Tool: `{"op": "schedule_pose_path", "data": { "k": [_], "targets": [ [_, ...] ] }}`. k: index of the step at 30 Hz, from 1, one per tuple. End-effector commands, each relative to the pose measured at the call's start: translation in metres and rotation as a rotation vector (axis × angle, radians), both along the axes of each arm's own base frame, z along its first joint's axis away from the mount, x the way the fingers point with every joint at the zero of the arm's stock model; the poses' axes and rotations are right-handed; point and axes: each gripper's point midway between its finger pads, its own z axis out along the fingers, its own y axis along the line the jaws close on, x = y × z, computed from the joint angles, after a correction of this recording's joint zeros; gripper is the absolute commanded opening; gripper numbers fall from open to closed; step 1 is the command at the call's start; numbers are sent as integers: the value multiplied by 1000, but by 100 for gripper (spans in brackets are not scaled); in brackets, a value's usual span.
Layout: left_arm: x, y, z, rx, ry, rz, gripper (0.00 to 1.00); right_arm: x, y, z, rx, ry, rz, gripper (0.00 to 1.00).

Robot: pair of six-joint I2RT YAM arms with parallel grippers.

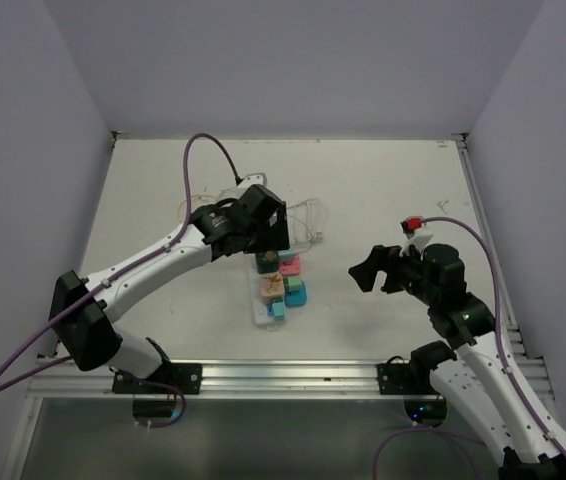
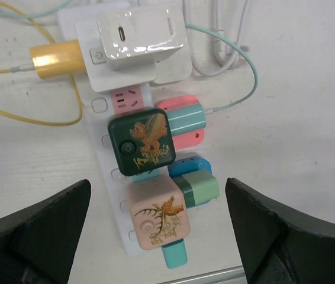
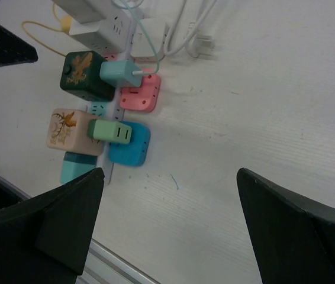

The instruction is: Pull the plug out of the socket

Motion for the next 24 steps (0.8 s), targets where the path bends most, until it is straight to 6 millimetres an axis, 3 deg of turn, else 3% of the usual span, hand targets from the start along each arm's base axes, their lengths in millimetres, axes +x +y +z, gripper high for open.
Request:
{"op": "schedule_pose_path", "data": {
  "k": [1, 5, 13, 20, 24],
  "targets": [
    [17, 11, 15, -16, -71, -84, 99, 1, 18, 10, 24, -23, 113, 99],
    [40, 17, 24, -17, -138, -156, 98, 6, 26, -4, 15, 62, 140, 99],
    [83, 27, 14, 275, -268, -347, 96, 11, 35, -15, -18, 168, 176, 99],
    [113, 17, 25, 321, -431, -500, 94, 14, 48, -10, -74, 216, 242, 99],
    [122, 4, 6, 278, -400, -634, 93, 20, 52, -5, -77, 219, 249, 99]
  ]
}}
